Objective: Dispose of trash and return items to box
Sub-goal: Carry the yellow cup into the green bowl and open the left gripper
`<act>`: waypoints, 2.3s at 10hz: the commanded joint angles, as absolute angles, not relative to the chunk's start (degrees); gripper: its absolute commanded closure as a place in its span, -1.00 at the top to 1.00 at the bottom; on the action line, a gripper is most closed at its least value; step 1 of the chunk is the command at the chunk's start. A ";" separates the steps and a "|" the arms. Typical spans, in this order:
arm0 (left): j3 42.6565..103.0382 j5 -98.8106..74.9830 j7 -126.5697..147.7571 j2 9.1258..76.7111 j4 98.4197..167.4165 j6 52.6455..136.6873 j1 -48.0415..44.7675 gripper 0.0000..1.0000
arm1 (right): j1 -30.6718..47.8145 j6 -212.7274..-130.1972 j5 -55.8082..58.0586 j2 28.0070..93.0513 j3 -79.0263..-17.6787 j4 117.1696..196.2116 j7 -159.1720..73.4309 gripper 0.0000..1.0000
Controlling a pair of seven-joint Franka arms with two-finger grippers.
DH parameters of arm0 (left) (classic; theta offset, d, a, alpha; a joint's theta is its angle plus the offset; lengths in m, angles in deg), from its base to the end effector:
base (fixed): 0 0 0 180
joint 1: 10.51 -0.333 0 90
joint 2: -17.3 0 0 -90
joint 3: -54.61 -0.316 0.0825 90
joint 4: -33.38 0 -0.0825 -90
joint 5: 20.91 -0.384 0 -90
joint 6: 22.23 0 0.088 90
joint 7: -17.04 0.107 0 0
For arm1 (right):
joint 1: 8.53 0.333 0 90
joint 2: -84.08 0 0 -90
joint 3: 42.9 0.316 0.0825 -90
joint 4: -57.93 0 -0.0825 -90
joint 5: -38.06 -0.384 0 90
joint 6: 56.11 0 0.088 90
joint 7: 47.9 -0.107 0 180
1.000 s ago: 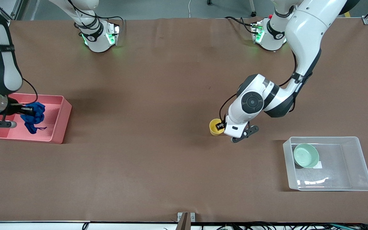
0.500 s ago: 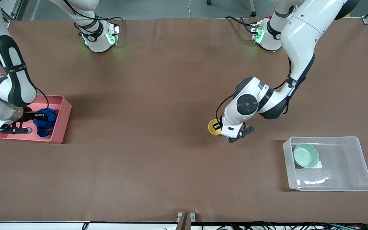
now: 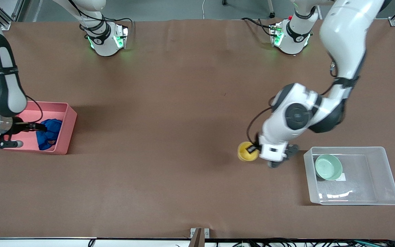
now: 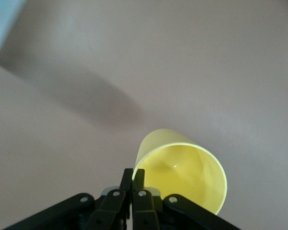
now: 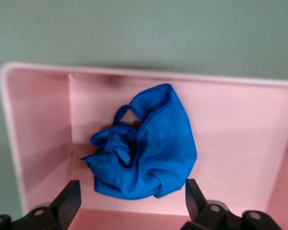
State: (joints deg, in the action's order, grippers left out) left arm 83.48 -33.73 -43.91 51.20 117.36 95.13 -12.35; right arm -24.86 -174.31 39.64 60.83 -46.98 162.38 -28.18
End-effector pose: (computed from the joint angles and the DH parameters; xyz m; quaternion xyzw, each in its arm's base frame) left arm 0.6630 -0.2521 0.3735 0.9576 0.2841 -0.0002 0.0475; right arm 0.5853 -0.2164 0.3018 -0.9963 -0.0032 0.0862 0.0040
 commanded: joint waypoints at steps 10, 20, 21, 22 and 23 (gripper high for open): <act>83.88 -36.19 7.20 54.81 118.55 94.03 -40.31 -1.00 | -13.63 -152.36 39.82 80.99 -46.33 150.22 -34.37 1.00; 84.49 -42.44 6.49 59.59 119.52 99.24 -41.62 1.00 | -7.74 -147.07 39.47 86.81 -46.33 151.62 -40.08 0.99; 84.93 -42.26 6.50 57.05 119.08 97.67 -41.62 1.00 | -7.74 -147.07 39.47 86.81 -46.33 151.71 -40.08 0.99; 85.63 -42.18 6.50 53.80 119.07 96.78 -41.62 1.00 | -7.82 -147.07 39.47 86.81 -46.33 151.80 -40.08 0.99; 85.98 -42.18 6.41 50.29 118.90 95.38 -41.62 1.00 | -7.82 -147.07 39.47 86.72 -46.33 151.80 -40.08 0.99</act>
